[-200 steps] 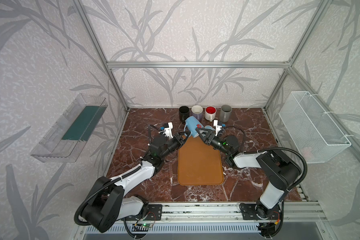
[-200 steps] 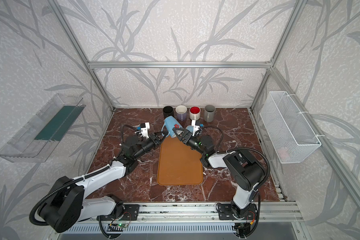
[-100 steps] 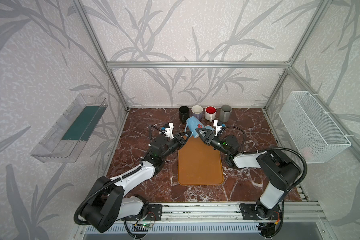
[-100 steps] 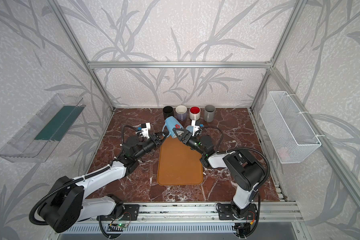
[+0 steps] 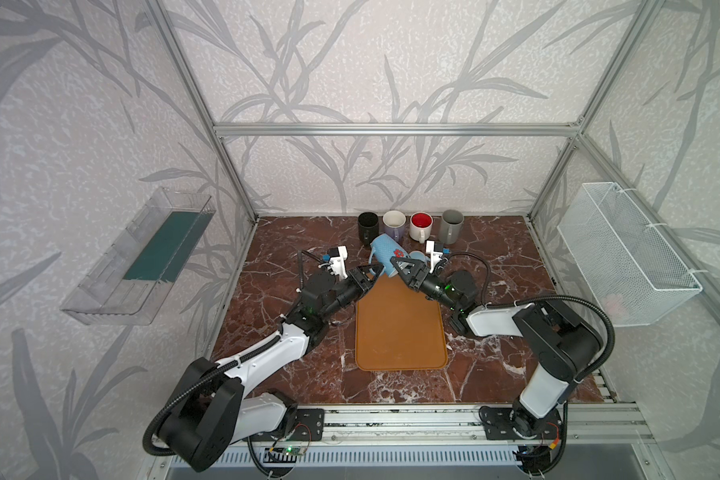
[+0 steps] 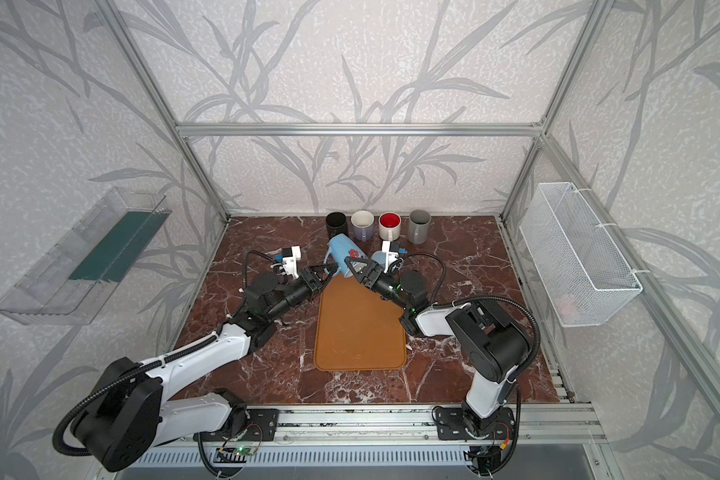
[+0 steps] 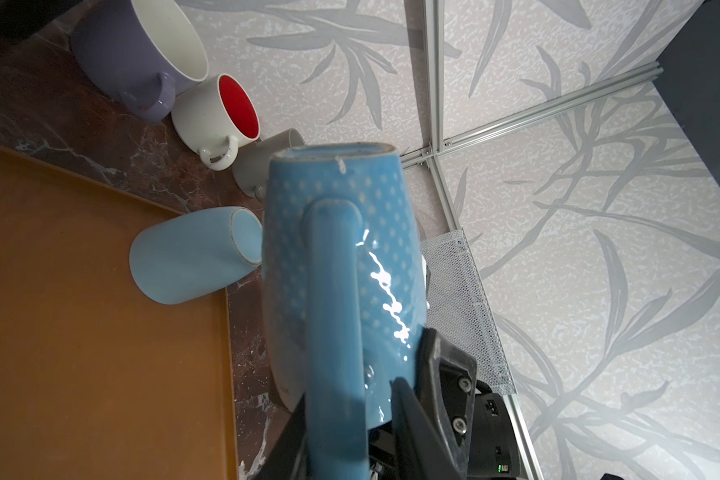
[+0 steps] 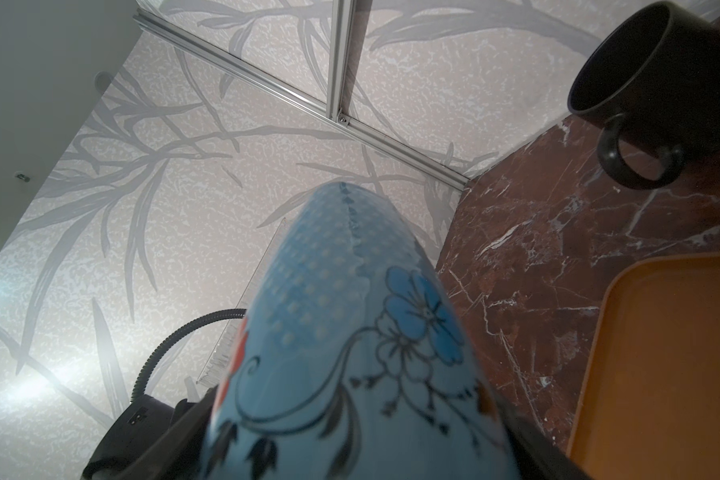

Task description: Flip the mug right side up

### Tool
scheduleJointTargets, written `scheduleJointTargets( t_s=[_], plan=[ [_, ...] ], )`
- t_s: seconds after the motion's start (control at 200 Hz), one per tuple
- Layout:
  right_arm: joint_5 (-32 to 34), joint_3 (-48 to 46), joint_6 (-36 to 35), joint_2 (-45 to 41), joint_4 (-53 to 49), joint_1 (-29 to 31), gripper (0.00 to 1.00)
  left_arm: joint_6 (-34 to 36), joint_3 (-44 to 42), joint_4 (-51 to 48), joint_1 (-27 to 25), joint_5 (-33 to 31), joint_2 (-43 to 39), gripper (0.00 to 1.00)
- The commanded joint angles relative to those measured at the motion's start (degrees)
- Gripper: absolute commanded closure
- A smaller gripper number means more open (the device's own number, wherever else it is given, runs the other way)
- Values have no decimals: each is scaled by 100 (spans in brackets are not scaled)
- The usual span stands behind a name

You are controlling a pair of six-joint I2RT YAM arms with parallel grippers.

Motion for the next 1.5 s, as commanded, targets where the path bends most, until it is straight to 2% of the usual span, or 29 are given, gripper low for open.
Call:
scheduleJointTargets(
  t_s=[0.0, 0.545, 1.045, 1.494],
  plan=[
    [34, 51, -4, -45, 372, 16, 33, 92, 91, 108, -32, 8, -195, 66],
    [-20, -178, 231, 96, 437, -5, 40, 470, 69, -625, -34, 78, -159, 64],
    [-229, -908, -58, -52, 96, 11, 41, 947, -278, -1463, -173, 261, -199, 64],
    [-110, -1250, 13, 513, 378, 70, 43, 1502, -373, -2325, -292, 63, -174, 64]
  ],
)
